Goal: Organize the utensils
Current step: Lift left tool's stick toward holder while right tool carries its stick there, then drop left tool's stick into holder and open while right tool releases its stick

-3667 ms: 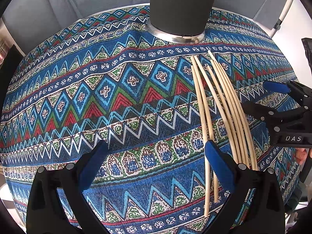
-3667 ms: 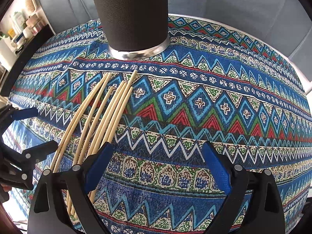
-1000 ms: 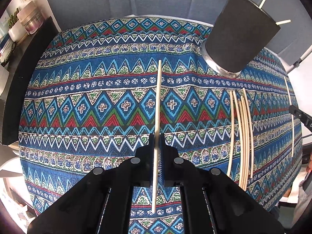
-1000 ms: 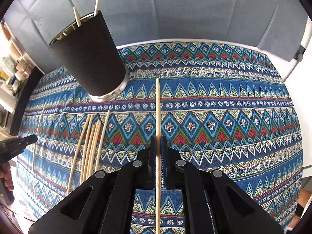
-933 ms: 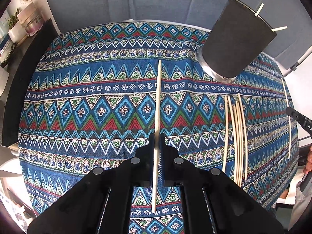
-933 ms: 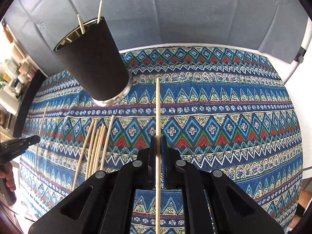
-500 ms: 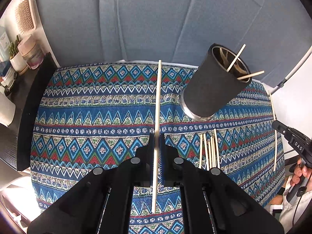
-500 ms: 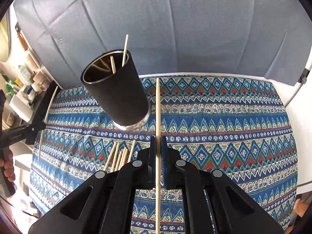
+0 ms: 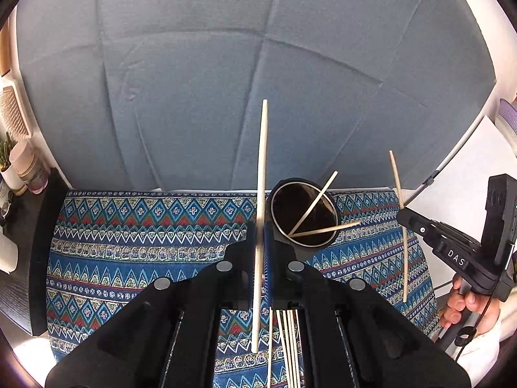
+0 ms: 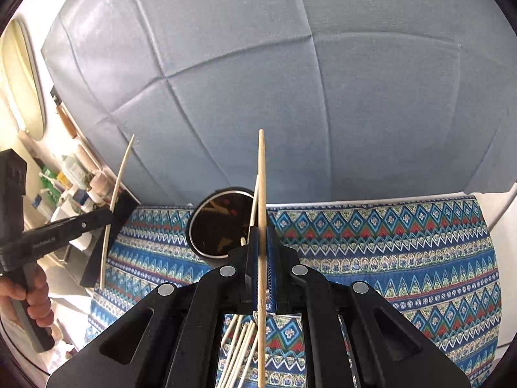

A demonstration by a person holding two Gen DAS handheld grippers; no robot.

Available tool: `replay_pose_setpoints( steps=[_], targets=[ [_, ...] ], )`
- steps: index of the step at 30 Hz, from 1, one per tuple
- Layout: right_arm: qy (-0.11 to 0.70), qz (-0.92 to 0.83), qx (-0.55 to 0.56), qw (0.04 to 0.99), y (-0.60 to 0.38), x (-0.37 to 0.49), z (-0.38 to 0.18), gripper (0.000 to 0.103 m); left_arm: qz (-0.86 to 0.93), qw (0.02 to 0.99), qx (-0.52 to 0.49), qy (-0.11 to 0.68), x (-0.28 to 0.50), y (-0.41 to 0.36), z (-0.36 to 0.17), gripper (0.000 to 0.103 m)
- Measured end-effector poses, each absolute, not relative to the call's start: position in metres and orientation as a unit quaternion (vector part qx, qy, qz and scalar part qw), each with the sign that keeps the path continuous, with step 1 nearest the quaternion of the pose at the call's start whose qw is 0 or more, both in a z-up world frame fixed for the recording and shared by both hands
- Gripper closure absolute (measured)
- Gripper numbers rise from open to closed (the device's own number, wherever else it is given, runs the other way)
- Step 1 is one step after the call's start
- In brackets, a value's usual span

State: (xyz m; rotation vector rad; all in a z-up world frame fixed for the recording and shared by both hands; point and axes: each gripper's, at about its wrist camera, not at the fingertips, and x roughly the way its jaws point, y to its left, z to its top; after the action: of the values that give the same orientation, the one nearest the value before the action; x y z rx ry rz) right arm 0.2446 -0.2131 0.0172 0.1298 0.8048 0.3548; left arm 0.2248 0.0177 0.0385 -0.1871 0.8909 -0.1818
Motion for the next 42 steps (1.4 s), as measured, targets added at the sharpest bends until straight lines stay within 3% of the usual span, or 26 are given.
replay_pose_setpoints(
  steps=[10, 27, 42],
  targets=[
    [0.291, 0.229, 0.116, 0.922, -0.205, 0.27, 0.033, 0.098, -0.127, 0.924, -0.097, 0.348, 0.243, 0.001, 0.049, 0.098],
    [0.18, 0.28, 0.187, 0.924, -0.191, 0.309, 0.0, 0.098, -0.193, 0.941, -0.162, 0.226, 0.271, -0.005, 0.008, 0.098],
    [0.164, 0.272, 0.149, 0.936, -0.176, 0.321, -0.044, 0.098, -0.213, 0.941, -0.152, 0.216, 0.283, -0.05, -0.038, 0.098]
  ],
)
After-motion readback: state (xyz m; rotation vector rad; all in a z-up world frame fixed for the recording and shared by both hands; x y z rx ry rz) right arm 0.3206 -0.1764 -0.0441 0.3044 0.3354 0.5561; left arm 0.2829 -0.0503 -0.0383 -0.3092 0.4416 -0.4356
